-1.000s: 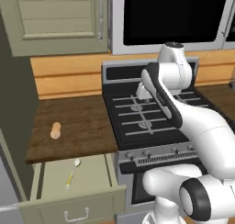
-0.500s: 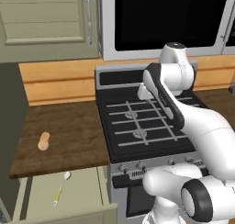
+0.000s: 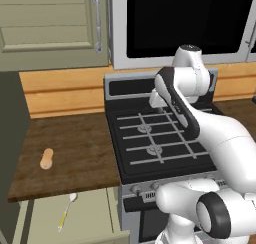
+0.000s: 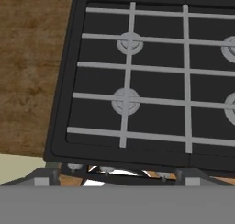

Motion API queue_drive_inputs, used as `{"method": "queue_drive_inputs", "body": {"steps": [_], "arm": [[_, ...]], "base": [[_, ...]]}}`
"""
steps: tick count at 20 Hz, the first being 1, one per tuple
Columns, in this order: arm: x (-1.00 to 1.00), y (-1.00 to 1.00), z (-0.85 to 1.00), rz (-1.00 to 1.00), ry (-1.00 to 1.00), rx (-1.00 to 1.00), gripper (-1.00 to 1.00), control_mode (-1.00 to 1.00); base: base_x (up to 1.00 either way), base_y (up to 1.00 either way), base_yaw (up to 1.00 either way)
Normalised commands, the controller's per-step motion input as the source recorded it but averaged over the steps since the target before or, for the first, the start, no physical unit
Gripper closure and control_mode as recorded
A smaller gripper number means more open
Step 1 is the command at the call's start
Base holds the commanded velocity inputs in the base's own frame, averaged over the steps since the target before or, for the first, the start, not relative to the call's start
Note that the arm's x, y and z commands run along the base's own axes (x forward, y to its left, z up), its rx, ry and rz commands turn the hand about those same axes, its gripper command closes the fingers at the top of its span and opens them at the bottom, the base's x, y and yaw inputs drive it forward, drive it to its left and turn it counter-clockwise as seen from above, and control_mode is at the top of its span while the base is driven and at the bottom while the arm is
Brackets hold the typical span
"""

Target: Pick the dish brush from the drawer and place it on the counter.

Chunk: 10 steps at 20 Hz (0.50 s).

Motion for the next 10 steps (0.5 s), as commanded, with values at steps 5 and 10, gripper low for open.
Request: {"method": "queue_drive_inputs", "body": {"steps": [5, 10], "arm": [[-0.16, 0.88, -0.06, 0.0, 0.0, -0.03, -1.0, -1.0], [-0.1, 1.0, -0.14, 0.01, 0.0, 0.0, -1.0, -1.0]], "base": [[0.0, 0.0, 0.0], [0.0, 0.0, 0.0]]}}
